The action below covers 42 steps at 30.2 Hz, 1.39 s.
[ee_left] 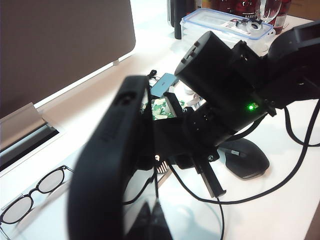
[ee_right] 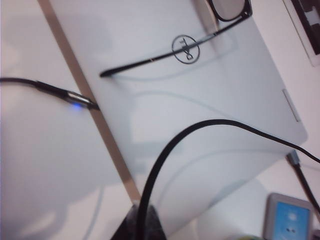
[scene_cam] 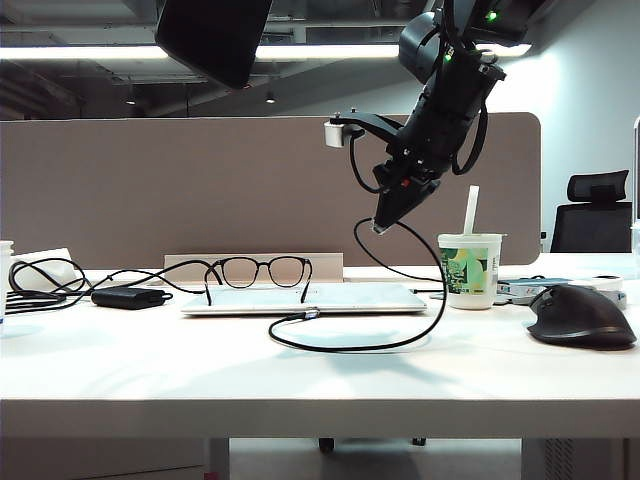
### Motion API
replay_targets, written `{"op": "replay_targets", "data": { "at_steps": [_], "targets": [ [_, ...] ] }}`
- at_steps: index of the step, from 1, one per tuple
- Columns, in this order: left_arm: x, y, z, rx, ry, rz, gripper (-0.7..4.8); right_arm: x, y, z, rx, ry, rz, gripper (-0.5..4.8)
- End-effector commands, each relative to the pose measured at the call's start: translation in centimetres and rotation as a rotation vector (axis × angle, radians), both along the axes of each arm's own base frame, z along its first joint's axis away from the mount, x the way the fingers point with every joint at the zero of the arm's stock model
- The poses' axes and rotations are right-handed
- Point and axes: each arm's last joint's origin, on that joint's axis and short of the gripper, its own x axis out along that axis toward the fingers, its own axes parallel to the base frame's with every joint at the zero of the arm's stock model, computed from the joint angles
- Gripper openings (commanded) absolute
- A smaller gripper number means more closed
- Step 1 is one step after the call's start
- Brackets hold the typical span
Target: Pick up the black phone, pick up the charger plug, insert the charger plug into the phone's charging port, and finally place the connected phone back on the desk.
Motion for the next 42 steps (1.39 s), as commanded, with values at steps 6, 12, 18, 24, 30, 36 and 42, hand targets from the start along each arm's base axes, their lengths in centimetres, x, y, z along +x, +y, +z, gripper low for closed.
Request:
{"op": "replay_targets", "data": {
  "at_steps": [6,12,18,24,30,36,42],
  "targets": [
    [-0.1,0.0,0.7,-0.023,-0.039,-0.008,-0.06,0.0,-0.1,0.6,-0.087,-0.068,-0.015,2.18],
    [-0.2,0.0,0.6,-0.022,-0.037,-0.008,-0.06,-0.6,-0.2,2.7,0.055,-0.048,-0.128,2.79],
    [-0.1,0.0,0.7,-0.025,-0.045,-0.008,-0.07,-2.0,1.1,4.3,0.565,0.322,-0.489,2.20],
    [-0.3,0.1,0.9,-0.030,-0.057,-0.008,-0.07,-2.7,4.7,2.2,0.648,0.482,-0.597,1.38],
    [-1.2,0.5,1.7,-0.042,-0.086,-0.005,-0.06,-3.4,7.4,-2.5,0.479,0.555,-0.642,1.36],
    [-1.8,1.1,2.5,-0.037,-0.127,0.093,-0.06,-3.1,8.0,-4.9,0.430,0.590,-0.657,1.40],
    [-2.5,2.0,3.4,-0.022,-0.186,0.281,-0.06,-3.4,8.4,-5.0,0.419,0.585,-0.656,2.62]
  ]
}}
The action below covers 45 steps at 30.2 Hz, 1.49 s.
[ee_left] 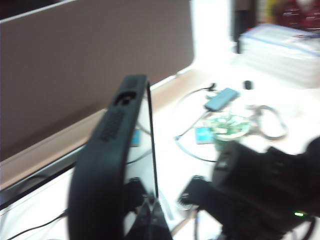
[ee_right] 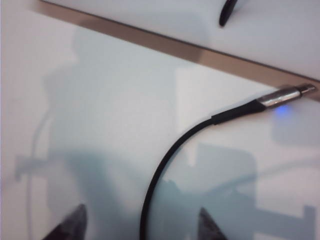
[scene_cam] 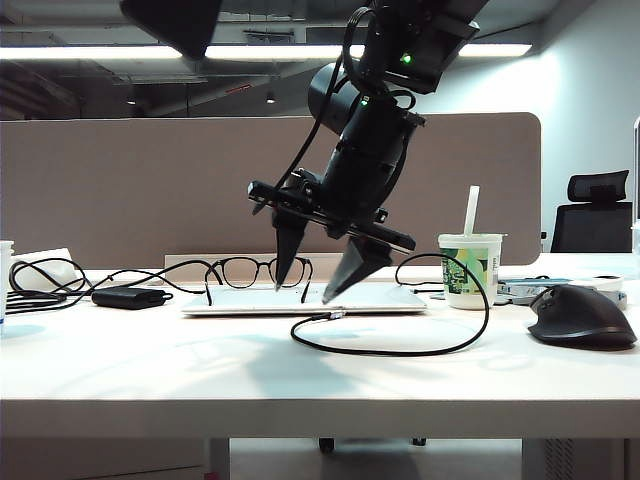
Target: Pick up the black phone, pick up the charger plug, insert the charger plug into the phone's charging port, and finally place the connected phone back on the desk.
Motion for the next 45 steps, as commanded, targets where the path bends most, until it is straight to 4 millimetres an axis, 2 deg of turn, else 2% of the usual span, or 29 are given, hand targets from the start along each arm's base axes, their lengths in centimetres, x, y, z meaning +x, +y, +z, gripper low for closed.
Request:
{"op": "replay_targets", "data": {
  "at_steps": [1,11,15,19,21,25,30,35,41,45],
  "targets": [
    [-0.7,0.5,1.4,-0.033,-0.090,0.067,-0.06,-0.2,0.4,0.2,-0.015,-0.027,-0.005,2.62],
    [-1.8,1.0,2.5,-0.062,-0.147,0.067,-0.06,-1.2,2.6,-0.8,-0.114,-0.107,0.038,2.60],
    [-1.9,1.1,2.5,-0.061,-0.147,0.067,-0.06,-1.7,3.3,-1.8,-0.161,-0.107,0.065,2.13],
    [-1.9,1.1,2.5,-0.061,-0.146,0.067,-0.06,-1.9,3.6,-2.8,-0.204,-0.093,0.073,1.98],
    [-1.9,1.1,2.5,-0.061,-0.147,0.066,-0.06,-2.0,3.7,-3.3,-0.221,-0.087,0.094,1.49],
    [-2.0,1.1,2.6,-0.062,-0.148,0.067,-0.07,-2.3,3.6,-3.8,-0.282,-0.078,0.184,-0.02],
    [-2.0,1.1,2.6,-0.063,-0.150,0.067,-0.06,-2.4,3.4,-3.6,-0.342,-0.132,0.345,-0.06],
    [-2.0,1.1,2.6,-0.063,-0.151,0.067,-0.06,-2.8,3.0,-2.3,-0.435,-0.248,0.663,-0.06],
    [-2.0,1.1,2.6,-0.064,-0.151,0.067,-0.06,-3.1,2.2,-0.4,-0.479,-0.313,0.812,-0.06],
    [-2.0,1.1,2.6,-0.064,-0.152,0.067,-0.06,-3.7,1.6,0.8,-0.535,-0.353,0.976,-0.06]
  ]
}}
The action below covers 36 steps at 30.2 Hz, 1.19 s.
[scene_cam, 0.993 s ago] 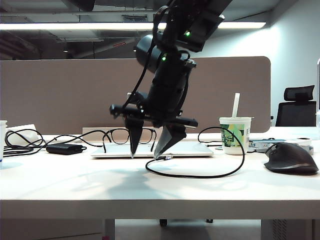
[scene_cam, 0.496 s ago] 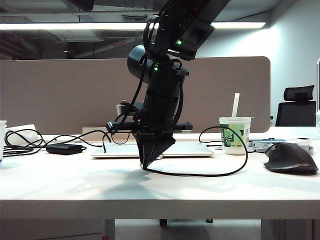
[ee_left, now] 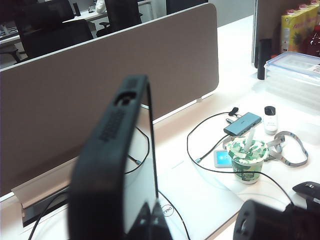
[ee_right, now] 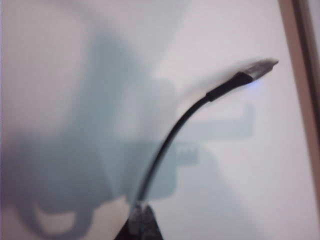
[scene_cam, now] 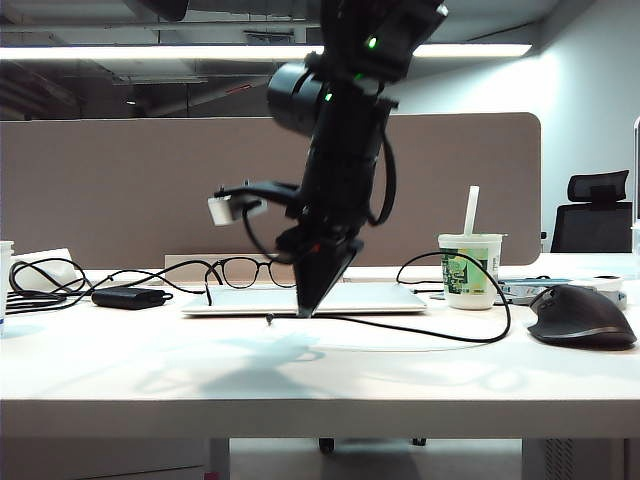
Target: Pick up the black phone, pick up the charger plug, insert the charger plug into the phone's charging port, and finally place the connected phone back on the desk.
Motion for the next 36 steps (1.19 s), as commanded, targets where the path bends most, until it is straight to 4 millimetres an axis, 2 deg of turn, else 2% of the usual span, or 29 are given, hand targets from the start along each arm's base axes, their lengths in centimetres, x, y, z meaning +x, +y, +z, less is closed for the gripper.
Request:
{"op": "replay_targets", "data": {
  "at_steps": [1,6,9,10,18,19,21,22,26,29,35,36],
  "targets": [
    [-0.3,0.1,0.8,-0.027,-0.052,-0.001,-0.06,-0.6,-0.5,1.0,-0.064,-0.012,0.164,-0.06],
    [-0.3,0.1,0.8,-0.027,-0.052,-0.001,-0.06,-0.8,-1.3,0.8,-0.105,0.045,0.192,0.04],
    [-0.3,0.1,0.8,-0.026,-0.052,-0.001,-0.06,-0.8,-1.4,0.8,-0.091,0.064,0.190,1.12],
    [-0.3,0.1,0.8,-0.027,-0.052,-0.001,-0.06,-0.8,-1.3,0.9,-0.072,0.067,0.178,1.23],
    [-0.3,0.1,0.8,-0.027,-0.051,-0.001,-0.06,0.5,-0.3,2.7,0.313,0.112,-0.209,1.33],
    [-0.3,0.1,0.8,-0.026,-0.051,-0.001,-0.06,0.7,-0.1,2.9,0.363,0.123,-0.263,1.53],
    [-0.3,0.1,0.8,-0.027,-0.052,-0.001,-0.06,1.2,0.2,3.2,0.458,0.136,-0.382,2.24],
    [-0.3,0.1,0.8,-0.027,-0.052,-0.001,-0.06,1.4,0.2,3.3,0.491,0.134,-0.435,2.33],
    [-0.3,0.1,0.8,-0.027,-0.053,-0.001,-0.06,2.1,0.4,3.8,0.593,0.095,-0.646,2.28],
    [-0.3,0.1,0.8,-0.027,-0.053,-0.001,-0.06,2.6,0.4,3.7,0.637,0.086,-0.714,2.07],
    [-0.3,0.1,0.8,-0.027,-0.053,-0.001,-0.06,3.6,0.2,1.8,0.655,0.153,-0.795,2.05],
    [-0.3,0.1,0.8,-0.027,-0.053,-0.001,-0.06,3.7,0.2,1.4,0.655,0.169,-0.816,1.91]
  ]
}}
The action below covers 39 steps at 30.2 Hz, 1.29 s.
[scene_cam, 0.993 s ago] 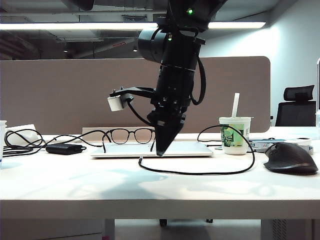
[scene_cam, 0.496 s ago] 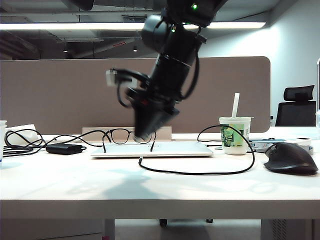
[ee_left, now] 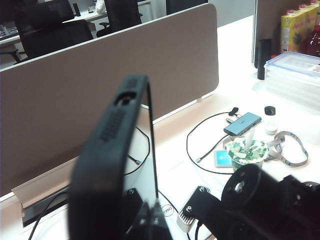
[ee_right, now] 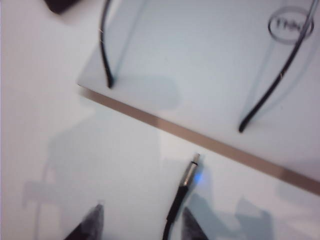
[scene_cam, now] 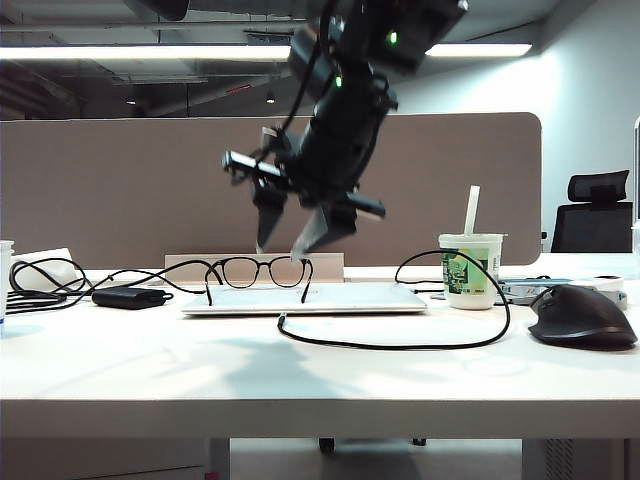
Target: Pick up the black phone, pick up the charger plug, insert the charger plug into the phone's charging port, and finally place the connected phone back on the desk.
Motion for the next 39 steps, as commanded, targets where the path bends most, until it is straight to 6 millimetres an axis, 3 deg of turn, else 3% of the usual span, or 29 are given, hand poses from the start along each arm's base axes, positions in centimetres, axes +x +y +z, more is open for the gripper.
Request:
{"op": "replay_targets", "data": {
  "at_steps": [1,8,16,30,39],
  "targets": [
    [-0.3,0.1,0.8,-0.027,-0.052,-0.002,-0.06,0.4,0.0,-0.8,0.043,0.052,-0.050,1.77],
    [-0.3,0.1,0.8,-0.027,-0.052,-0.005,-0.06,1.2,-0.3,-2.2,0.054,0.078,-0.087,1.73],
    [-0.3,0.1,0.8,-0.027,-0.051,-0.005,-0.06,1.6,-0.1,-3.2,0.052,0.079,-0.082,2.67],
    [-0.3,0.1,0.8,-0.027,-0.051,-0.005,-0.06,1.7,0.6,-4.6,-0.037,0.004,-0.029,2.63],
    [-0.3,0.1,0.8,-0.027,-0.052,-0.005,-0.06,1.8,0.7,-4.0,-0.068,0.037,-0.037,2.61]
  ]
}}
